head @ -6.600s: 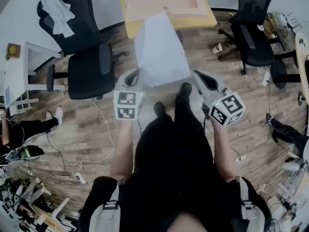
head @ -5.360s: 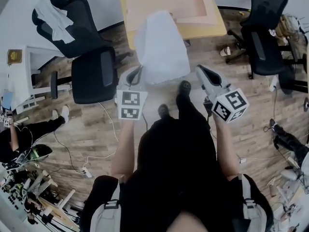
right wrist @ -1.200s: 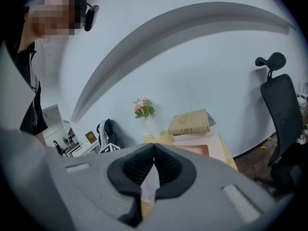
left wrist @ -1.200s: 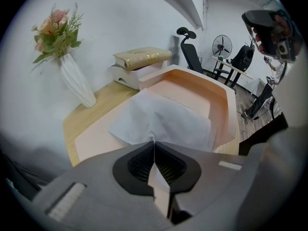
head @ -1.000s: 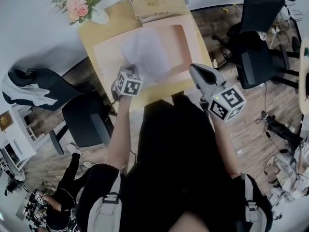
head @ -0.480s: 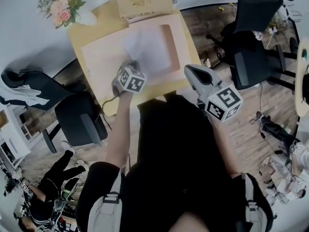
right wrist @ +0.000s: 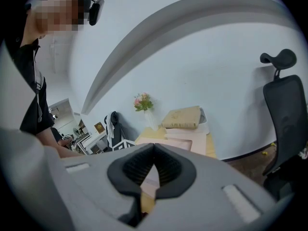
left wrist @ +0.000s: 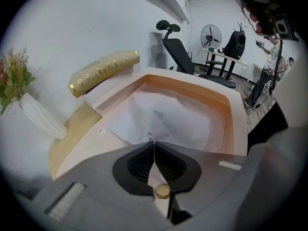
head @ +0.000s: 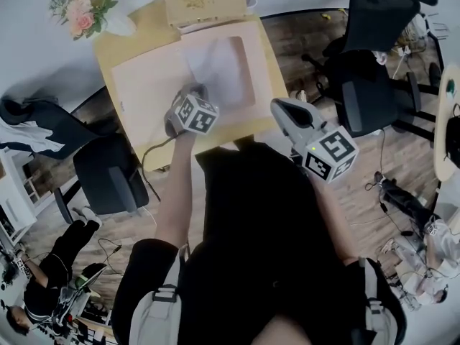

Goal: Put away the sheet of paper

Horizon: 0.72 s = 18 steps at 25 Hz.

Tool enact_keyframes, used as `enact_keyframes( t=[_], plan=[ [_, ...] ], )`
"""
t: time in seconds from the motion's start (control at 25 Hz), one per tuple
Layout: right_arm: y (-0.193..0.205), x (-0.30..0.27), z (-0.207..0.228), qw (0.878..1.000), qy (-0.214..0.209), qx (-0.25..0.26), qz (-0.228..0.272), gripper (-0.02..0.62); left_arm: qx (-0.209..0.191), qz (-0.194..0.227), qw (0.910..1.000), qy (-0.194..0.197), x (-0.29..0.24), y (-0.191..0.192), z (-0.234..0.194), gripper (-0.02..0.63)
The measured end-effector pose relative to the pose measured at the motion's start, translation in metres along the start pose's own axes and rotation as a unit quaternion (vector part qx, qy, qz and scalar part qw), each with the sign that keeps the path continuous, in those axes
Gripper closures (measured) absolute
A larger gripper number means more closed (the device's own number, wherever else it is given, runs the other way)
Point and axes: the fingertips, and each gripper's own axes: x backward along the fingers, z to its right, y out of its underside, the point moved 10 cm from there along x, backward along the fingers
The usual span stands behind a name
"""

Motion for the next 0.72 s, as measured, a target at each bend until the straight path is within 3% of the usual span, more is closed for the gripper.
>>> enact_keyframes(
  t=[0.36,0.4,0.48,0.72],
  plan=[
    [0.003,0.003,0.008,1.000,-0.011,-0.004,0.001,0.592,0.003,0.009,0.9997,-0.024,0.001,-0.008,0.001,0.591],
    [0.004,0.003,0.008,1.000,-0.011,-0.005,0.002,0.592,0.007,0.012,0.9996,-0.026,0.002,-0.009,0.000,0.578],
    [0.003,0.004,0.008,1.000,-0.011,-0.007,0.004,0.592,0.012,0.014,0.9995,-0.025,0.004,-0.009,-0.001,0.433],
    [-0.001,0.003,0.002,1.000,-0.011,-0.007,0.015,0.592,0.019,0.016,0.9995,-0.017,0.015,-0.004,-0.004,0.420]
  ],
)
